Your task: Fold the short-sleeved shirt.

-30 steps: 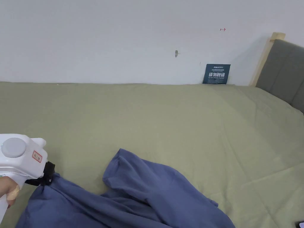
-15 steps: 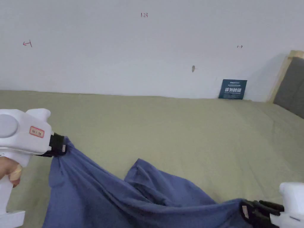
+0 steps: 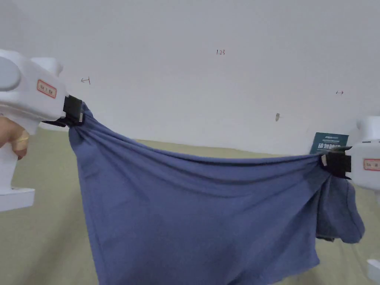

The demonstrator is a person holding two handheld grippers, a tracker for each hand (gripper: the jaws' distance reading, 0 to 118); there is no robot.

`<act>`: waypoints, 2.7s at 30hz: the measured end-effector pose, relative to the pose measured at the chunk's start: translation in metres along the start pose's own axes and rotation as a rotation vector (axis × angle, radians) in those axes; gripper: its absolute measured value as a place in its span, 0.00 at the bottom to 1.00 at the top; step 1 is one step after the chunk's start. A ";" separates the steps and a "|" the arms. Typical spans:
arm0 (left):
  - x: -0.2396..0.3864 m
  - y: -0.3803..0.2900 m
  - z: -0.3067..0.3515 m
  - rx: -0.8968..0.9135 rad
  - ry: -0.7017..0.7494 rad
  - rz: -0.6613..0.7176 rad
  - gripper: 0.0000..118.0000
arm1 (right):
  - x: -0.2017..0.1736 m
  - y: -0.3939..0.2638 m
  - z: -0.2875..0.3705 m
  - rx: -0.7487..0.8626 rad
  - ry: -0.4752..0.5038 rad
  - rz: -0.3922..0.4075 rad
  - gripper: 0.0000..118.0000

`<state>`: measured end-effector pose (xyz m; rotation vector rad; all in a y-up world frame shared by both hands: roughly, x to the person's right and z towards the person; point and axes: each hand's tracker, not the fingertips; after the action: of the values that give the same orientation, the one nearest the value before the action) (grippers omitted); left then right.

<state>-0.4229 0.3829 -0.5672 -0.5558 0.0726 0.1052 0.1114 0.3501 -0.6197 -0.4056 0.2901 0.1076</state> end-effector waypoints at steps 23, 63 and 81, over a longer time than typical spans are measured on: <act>0.008 0.021 0.019 0.115 0.050 0.033 0.02 | 0.004 0.069 -0.067 0.069 0.046 -0.039 0.01; 0.006 -0.395 0.091 -0.388 0.001 0.337 0.98 | 0.010 -0.285 0.070 -0.375 0.031 -0.248 0.82; 0.110 -0.397 0.119 -0.283 -0.001 -0.017 0.00 | -0.059 -0.291 0.157 -0.401 -0.072 -0.111 0.00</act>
<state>-0.2619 0.1196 -0.2699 -0.8392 0.0527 0.0997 0.1424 0.1444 -0.3559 -0.8131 0.1736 0.0711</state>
